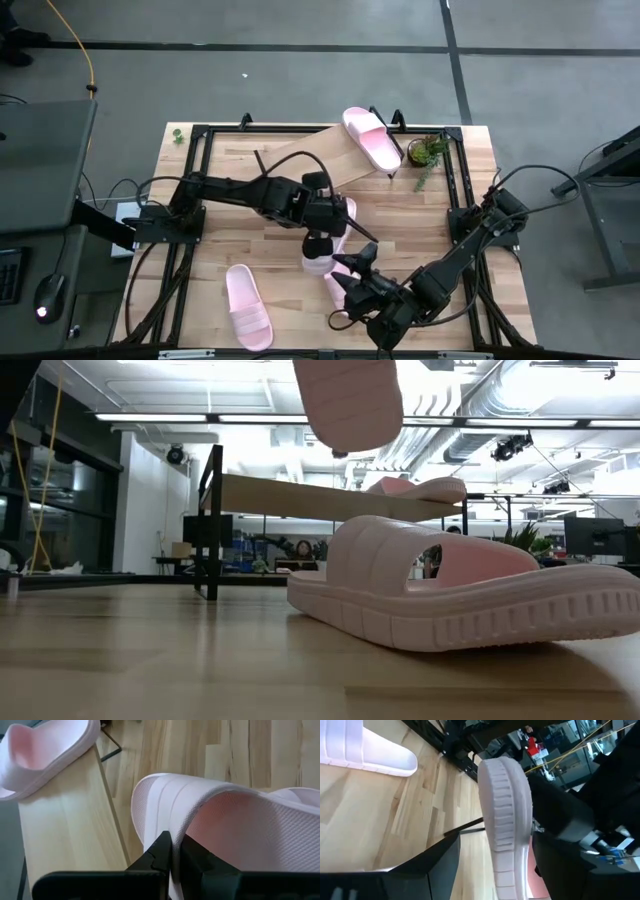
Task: Pick and place slides into the shelf
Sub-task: Put the pink slipper on the shelf
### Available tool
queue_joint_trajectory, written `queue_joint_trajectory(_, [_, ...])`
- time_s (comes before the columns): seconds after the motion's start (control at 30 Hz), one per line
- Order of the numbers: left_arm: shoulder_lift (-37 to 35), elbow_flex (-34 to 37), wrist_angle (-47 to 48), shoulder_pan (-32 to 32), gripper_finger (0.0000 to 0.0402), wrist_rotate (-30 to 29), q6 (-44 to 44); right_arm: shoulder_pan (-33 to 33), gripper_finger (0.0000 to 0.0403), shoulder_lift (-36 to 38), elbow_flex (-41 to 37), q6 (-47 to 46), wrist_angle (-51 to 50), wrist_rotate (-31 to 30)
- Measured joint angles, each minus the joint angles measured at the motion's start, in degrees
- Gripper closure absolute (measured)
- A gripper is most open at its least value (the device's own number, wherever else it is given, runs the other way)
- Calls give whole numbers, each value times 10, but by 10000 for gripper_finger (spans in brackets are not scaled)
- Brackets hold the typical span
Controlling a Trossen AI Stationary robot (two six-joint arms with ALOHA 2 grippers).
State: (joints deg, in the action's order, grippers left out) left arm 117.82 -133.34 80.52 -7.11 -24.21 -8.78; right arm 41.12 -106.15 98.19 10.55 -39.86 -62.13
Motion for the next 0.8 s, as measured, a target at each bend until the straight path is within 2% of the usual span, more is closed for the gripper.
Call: queue_joint_trajectory(0.8, [0, 0, -30, 0, 389, 0, 10, -18, 162, 0, 0, -2, 17, 31])
